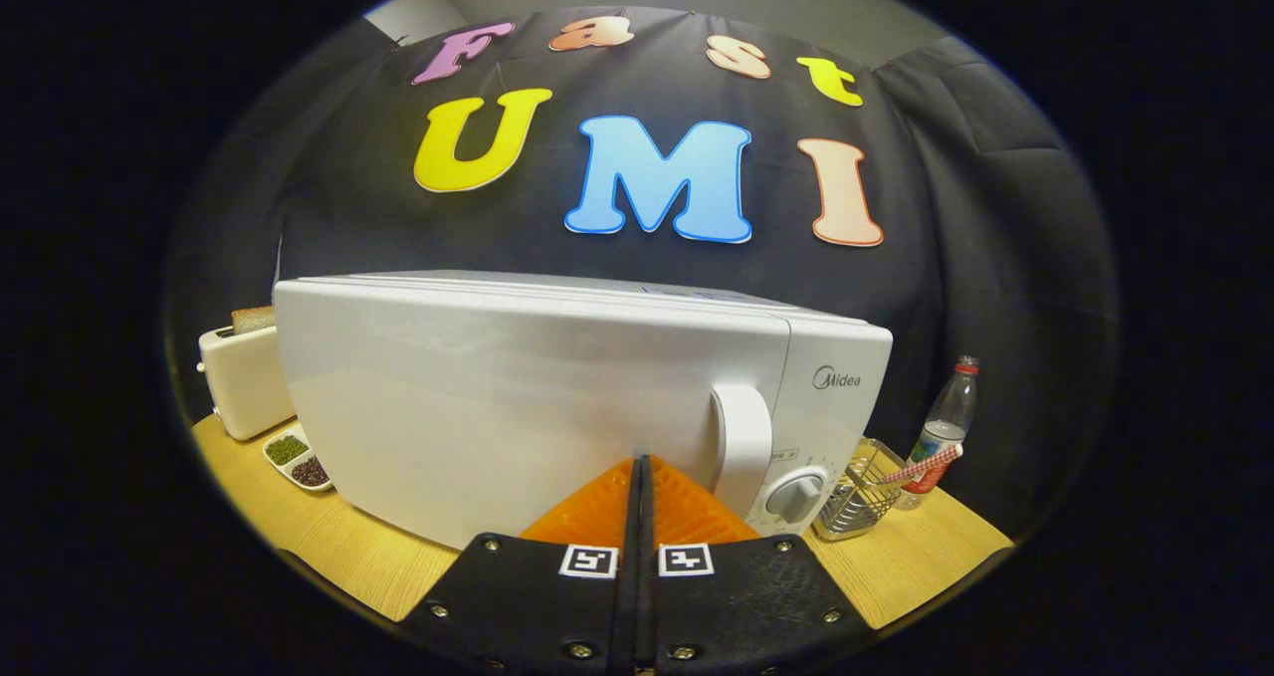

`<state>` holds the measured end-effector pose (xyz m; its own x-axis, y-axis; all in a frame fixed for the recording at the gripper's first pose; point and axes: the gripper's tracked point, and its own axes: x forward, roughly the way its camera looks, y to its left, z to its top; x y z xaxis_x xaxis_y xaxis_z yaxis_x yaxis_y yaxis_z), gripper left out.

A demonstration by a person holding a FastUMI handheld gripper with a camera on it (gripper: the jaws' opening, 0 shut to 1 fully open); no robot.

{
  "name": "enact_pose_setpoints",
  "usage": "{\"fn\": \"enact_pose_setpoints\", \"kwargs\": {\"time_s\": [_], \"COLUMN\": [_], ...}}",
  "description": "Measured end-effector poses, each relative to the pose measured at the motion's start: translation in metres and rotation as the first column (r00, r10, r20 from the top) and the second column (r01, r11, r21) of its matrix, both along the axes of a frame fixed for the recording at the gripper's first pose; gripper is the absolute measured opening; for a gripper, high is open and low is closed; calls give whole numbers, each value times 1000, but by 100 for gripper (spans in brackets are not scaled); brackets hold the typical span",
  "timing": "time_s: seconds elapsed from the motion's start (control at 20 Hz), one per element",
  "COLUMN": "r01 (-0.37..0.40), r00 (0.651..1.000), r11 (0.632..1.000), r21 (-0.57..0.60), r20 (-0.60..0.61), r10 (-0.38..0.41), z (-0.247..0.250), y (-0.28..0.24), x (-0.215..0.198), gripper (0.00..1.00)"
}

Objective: Open the microwave, put the food inside, and close the microwave door.

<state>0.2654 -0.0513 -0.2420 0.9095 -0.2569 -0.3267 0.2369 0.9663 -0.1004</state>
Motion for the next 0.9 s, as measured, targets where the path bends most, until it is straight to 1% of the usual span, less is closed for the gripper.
{"fn": "enact_pose_setpoints", "kwargs": {"time_s": [0.15, 0.3, 0.4, 0.5, 0.6, 0.75, 0.9], "r01": [-16, -36, -71, -88, -87, -115, -119], "r00": [999, 995, 993, 990, 985, 977, 966], "r11": [999, 993, 989, 991, 994, 991, 991], "r21": [52, 109, 133, 104, 60, 69, 59], "r20": [36, 101, 101, 123, 153, 188, 238], "r10": [14, 25, 57, 75, 77, 100, 102], "z": [20, 45, 57, 77, 93, 109, 145], "y": [5, 11, 17, 16, 8, 0, -14], "x": [-28, -69, -97, -124, -151, -190, -223], "gripper": [1, 1, 1, 1, 1, 1, 1]}}
